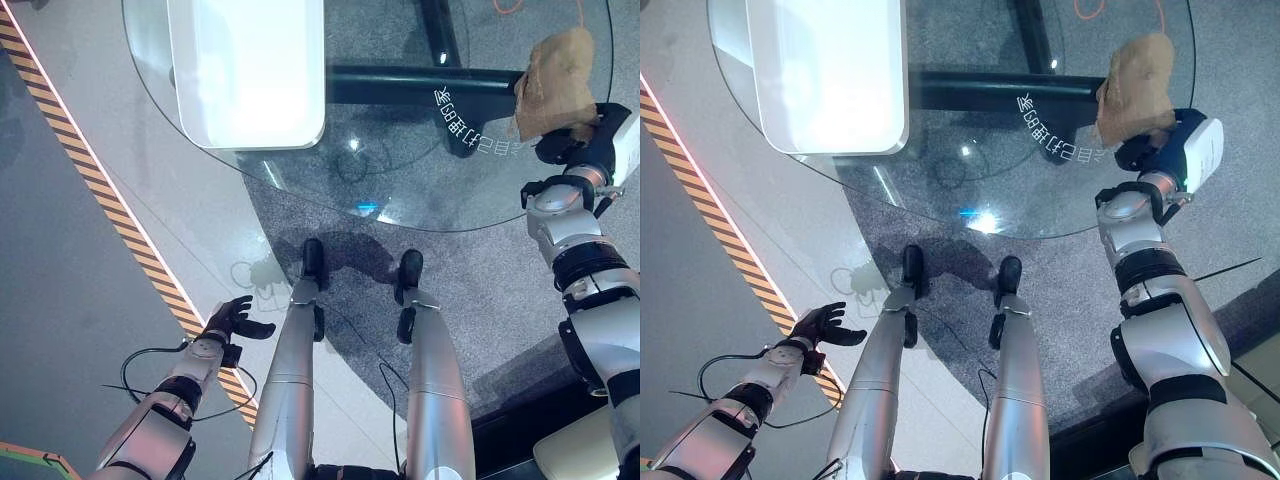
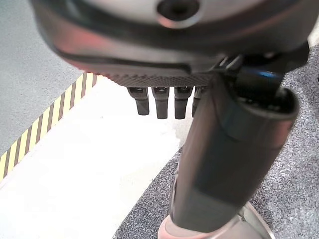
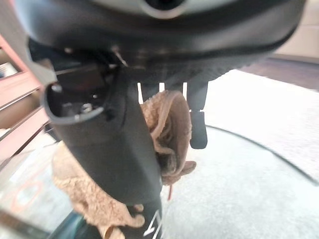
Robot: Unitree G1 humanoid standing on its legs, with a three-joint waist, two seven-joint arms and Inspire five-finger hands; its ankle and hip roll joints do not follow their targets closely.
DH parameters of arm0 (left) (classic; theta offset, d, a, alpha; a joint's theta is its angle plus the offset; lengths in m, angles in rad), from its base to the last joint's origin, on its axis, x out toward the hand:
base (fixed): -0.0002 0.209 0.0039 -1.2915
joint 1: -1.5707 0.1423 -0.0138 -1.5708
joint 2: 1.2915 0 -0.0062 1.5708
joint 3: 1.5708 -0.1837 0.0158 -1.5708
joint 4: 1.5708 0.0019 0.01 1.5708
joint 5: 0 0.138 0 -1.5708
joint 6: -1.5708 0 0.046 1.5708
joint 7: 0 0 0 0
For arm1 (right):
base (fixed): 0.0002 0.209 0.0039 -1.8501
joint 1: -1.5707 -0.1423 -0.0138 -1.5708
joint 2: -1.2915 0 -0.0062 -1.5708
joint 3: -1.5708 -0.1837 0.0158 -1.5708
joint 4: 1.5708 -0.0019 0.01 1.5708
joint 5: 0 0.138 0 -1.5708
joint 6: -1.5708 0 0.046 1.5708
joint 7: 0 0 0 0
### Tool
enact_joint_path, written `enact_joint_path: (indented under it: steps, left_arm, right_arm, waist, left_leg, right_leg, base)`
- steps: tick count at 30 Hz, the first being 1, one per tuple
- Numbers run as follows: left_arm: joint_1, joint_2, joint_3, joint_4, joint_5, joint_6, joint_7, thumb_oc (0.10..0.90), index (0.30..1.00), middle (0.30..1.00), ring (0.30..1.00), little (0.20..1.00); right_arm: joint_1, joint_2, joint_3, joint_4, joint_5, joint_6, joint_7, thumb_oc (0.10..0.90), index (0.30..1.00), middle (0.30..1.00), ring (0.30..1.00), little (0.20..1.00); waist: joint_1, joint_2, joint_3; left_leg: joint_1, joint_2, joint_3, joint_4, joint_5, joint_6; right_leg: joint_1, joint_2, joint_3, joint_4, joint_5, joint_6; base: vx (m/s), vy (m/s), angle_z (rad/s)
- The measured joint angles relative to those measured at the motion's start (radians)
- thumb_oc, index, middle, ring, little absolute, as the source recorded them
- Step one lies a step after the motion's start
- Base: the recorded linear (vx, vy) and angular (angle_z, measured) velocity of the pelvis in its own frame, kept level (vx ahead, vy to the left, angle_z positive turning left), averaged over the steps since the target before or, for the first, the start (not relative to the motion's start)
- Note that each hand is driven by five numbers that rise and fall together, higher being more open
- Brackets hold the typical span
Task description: Wipe the table with a cloth and put it in the basket.
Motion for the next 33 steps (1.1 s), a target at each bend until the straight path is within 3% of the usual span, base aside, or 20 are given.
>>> enact_joint_path:
  steps: [9, 15, 29, 33]
  left_arm:
    - [0.001, -0.011, 0.0, 0.0, 0.001, -0.001, 0.001, 0.8, 0.9, 0.9, 0.9, 0.9]
    - [0.001, -0.019, 0.0, -0.002, 0.001, -0.002, 0.002, 0.8, 0.9, 0.9, 0.9, 0.9]
    - [0.006, -0.052, -0.005, 0.001, 0.002, -0.003, 0.005, 0.8, 0.9, 0.9, 0.9, 0.9]
    - [0.006, -0.064, -0.004, 0.0, 0.003, -0.003, 0.007, 0.8, 0.9, 0.9, 0.9, 0.9]
  right_arm:
    - [-0.023, -0.005, 0.094, -0.079, -0.112, 0.053, 0.071, 0.1, 0.3, 0.3, 0.3, 0.2]
    - [-0.029, 0.002, 0.171, -0.158, -0.194, 0.071, 0.129, 0.1, 0.3, 0.3, 0.3, 0.2]
    - [-0.042, 0.028, 0.208, -0.172, -0.276, 0.084, 0.192, 0.1, 0.3, 0.3, 0.3, 0.2]
    - [-0.042, 0.027, 0.209, -0.194, -0.302, 0.086, 0.213, 0.1, 0.3, 0.3, 0.3, 0.2]
  waist:
    - [0.002, 0.004, -0.001]
    - [0.026, 0.011, -0.003]
    - [0.033, 0.022, -0.006]
    - [0.033, 0.037, -0.006]
  left_leg:
    - [0.006, 0.008, -0.003, -0.008, 0.007, -0.01]
    - [0.025, 0.014, -0.004, -0.03, 0.018, -0.023]
    - [0.05, 0.017, -0.006, -0.052, 0.022, -0.027]
    - [0.05, 0.017, -0.006, -0.052, 0.022, -0.027]
  right_leg:
    - [-0.002, 0.005, -0.005, 0.01, 0.001, -0.005]
    - [-0.002, 0.01, -0.006, 0.022, -0.009, -0.022]
    - [0.007, 0.012, -0.01, 0.035, -0.022, -0.031]
    - [0.007, 0.012, -0.01, 0.035, -0.024, -0.031]
  base:
    - [0.0, 0.0, 0.0]
    - [0.0, 0.0, 0.0]
    - [0.0, 0.001, 0.01]
    - [0.0, 0.0, 0.0]
